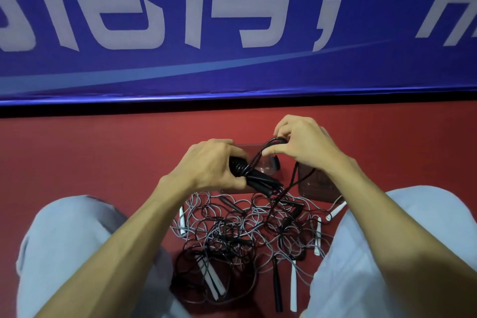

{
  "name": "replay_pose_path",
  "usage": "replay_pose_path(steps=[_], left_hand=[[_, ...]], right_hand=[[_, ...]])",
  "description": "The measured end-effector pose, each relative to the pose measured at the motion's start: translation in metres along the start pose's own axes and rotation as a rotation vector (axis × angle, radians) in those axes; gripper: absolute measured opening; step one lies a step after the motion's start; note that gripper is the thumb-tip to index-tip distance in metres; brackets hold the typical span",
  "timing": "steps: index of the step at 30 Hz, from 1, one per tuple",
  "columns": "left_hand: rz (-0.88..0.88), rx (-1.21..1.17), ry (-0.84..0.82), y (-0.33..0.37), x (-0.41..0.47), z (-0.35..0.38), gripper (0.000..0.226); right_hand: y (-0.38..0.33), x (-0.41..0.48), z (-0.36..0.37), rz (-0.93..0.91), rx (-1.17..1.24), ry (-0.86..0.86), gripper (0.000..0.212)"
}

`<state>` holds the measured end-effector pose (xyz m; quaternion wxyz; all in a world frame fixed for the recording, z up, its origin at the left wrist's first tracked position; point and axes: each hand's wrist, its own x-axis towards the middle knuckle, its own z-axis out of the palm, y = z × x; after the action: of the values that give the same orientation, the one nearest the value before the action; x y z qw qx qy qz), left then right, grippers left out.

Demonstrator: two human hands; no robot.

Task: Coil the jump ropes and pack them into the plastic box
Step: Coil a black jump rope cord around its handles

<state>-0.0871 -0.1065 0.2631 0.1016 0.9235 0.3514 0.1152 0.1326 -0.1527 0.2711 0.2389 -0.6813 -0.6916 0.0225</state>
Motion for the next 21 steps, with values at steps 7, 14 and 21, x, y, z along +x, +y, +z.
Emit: replay_pose_path(steps=[7, 14, 21], left_hand=[[-0.050, -0.853, 0.032, -0.004, -0.004, -0.022, 0.021], [-0.208, -1.363, 0.160, 0.000, 0.001, -0.025, 0.034], [-0.279, -1.625, 0.109, -0.002, 0.003, -0.024, 0.038]], right_hand=[[0.000, 0.000, 0.002, 0.029, 0.302, -0.068, 0.034], [-0.023, -0.006, 0.001, 0.006, 0.926, -0.322, 0.004], [-0.018, -0.007, -0.006, -0.045, 0.954, -0.600, 0.010]])
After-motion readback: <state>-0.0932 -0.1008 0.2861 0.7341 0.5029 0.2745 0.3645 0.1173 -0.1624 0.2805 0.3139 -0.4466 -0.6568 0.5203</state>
